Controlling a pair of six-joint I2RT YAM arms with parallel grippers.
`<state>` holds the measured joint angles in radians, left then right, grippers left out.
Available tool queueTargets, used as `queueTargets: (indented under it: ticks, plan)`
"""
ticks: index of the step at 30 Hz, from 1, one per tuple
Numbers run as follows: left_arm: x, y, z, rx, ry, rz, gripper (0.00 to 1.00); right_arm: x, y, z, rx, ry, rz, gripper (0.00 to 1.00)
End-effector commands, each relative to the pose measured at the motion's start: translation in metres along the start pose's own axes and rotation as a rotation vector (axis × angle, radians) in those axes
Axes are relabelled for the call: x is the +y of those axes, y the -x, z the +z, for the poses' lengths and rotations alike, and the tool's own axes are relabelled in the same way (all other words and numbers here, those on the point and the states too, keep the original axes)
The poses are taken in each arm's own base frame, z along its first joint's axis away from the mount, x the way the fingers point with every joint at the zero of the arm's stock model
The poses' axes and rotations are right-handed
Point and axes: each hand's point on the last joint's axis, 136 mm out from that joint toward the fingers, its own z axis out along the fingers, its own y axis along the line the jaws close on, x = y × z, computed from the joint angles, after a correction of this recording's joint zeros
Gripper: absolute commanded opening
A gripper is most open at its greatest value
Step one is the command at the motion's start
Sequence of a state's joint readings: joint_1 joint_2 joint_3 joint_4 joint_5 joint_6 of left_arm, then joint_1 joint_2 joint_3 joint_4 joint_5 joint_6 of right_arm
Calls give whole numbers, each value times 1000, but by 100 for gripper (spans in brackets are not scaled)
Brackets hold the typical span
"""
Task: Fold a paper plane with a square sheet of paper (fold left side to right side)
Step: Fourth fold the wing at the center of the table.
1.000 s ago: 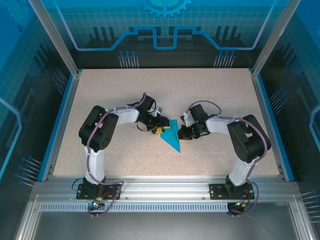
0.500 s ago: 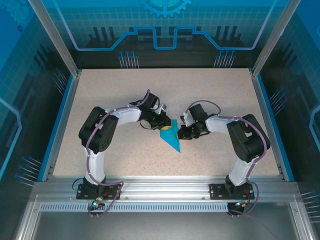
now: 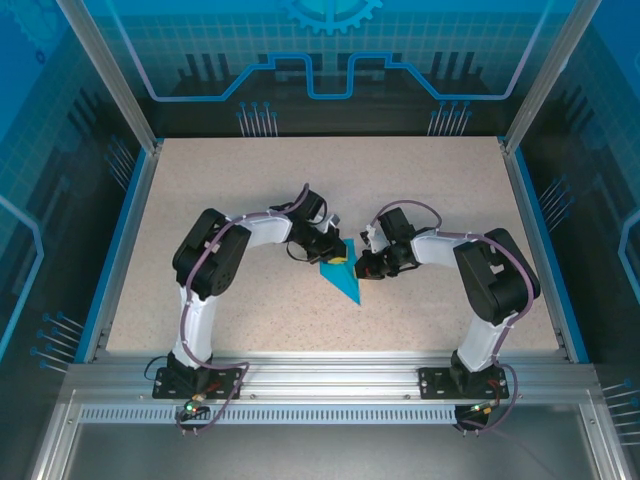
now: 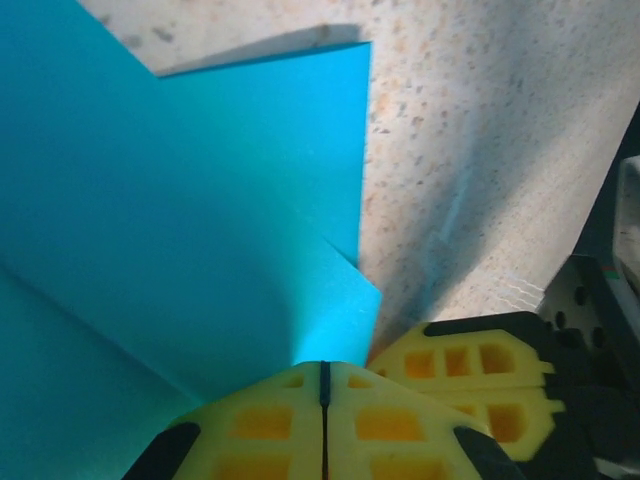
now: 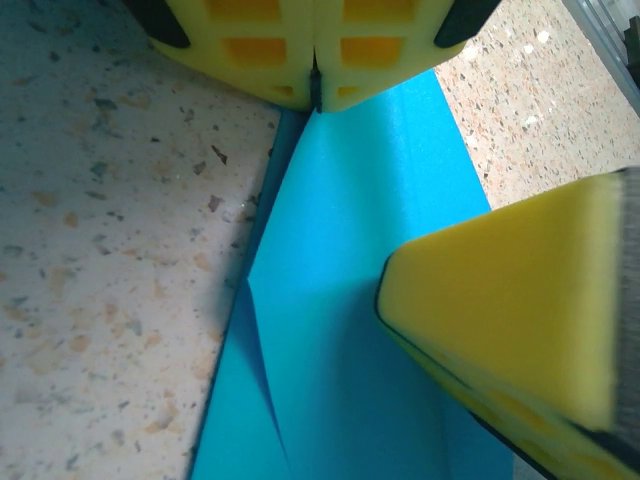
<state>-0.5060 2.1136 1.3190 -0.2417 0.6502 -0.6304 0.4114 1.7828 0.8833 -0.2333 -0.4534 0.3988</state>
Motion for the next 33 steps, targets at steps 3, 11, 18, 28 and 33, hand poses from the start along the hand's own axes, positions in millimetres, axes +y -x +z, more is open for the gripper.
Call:
queueTargets:
  ticks: [3,11,18,28,33]
  plan:
    - [13,-1,3,10,47,9,5,-27,-29,11,106,-99,48,0]
    - [28,-9,6,24,76,-10,2,-20,-15,7,74,-87,32,0]
    - [44,-19,9,42,108,-33,0,6,13,-17,-17,-55,-23,8]
    - [47,-21,9,46,115,-37,0,45,16,-48,-59,53,-61,14]
    - [46,-20,8,41,115,-35,0,62,-7,-26,17,151,-25,11]
